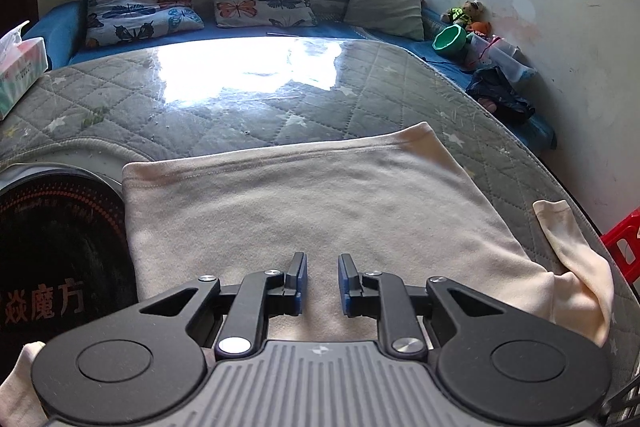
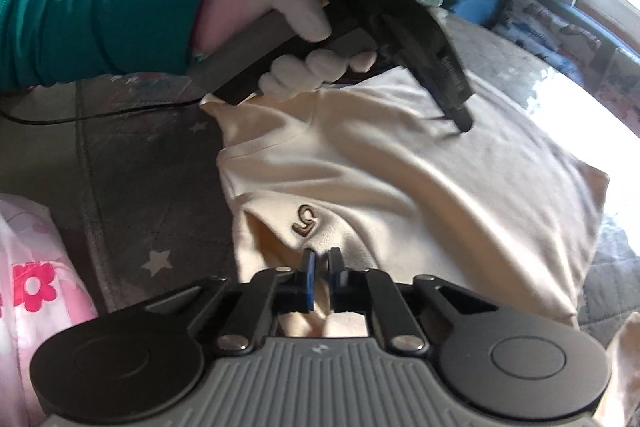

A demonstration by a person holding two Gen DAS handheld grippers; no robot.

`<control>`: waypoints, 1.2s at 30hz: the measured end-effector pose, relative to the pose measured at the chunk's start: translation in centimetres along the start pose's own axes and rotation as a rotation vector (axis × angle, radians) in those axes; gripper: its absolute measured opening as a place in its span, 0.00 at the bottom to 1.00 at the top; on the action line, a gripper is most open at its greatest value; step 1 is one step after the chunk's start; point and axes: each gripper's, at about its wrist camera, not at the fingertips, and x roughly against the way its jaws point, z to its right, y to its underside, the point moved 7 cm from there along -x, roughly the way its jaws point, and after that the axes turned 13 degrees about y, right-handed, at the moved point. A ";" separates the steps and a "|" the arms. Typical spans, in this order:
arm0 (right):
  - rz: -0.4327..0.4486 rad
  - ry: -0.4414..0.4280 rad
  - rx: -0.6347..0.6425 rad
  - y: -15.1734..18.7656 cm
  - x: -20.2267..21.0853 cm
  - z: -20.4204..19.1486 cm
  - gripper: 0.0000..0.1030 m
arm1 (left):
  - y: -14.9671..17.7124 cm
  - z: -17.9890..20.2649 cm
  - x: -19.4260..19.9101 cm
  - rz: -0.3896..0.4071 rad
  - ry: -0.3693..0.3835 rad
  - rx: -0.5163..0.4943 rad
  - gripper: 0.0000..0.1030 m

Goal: Fold clothes

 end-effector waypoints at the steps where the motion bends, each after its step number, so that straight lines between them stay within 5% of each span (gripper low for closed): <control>1: 0.006 0.004 0.006 0.0 0.1 0.0 0.06 | 0.0 0.0 0.0 0.000 0.000 -0.001 0.19; 9: 0.017 0.034 0.016 -0.2 -0.3 -0.2 0.20 | 0.1 0.0 -0.1 0.002 0.001 0.003 0.19; 17: 0.029 0.019 0.044 -0.4 -0.6 -1.0 0.20 | 0.1 0.0 0.0 0.004 0.006 0.008 0.19; 22: 0.023 0.000 0.005 -0.5 -0.5 -0.7 0.04 | 0.1 0.0 0.0 0.005 0.006 0.011 0.19; 30: 0.017 -0.079 0.027 0.6 1.3 -2.1 0.04 | 0.0 -0.2 0.1 0.011 0.005 0.015 0.19; 36: 0.030 -0.108 -0.090 0.5 2.5 -0.3 0.16 | -0.1 -0.3 0.1 0.012 0.004 0.020 0.19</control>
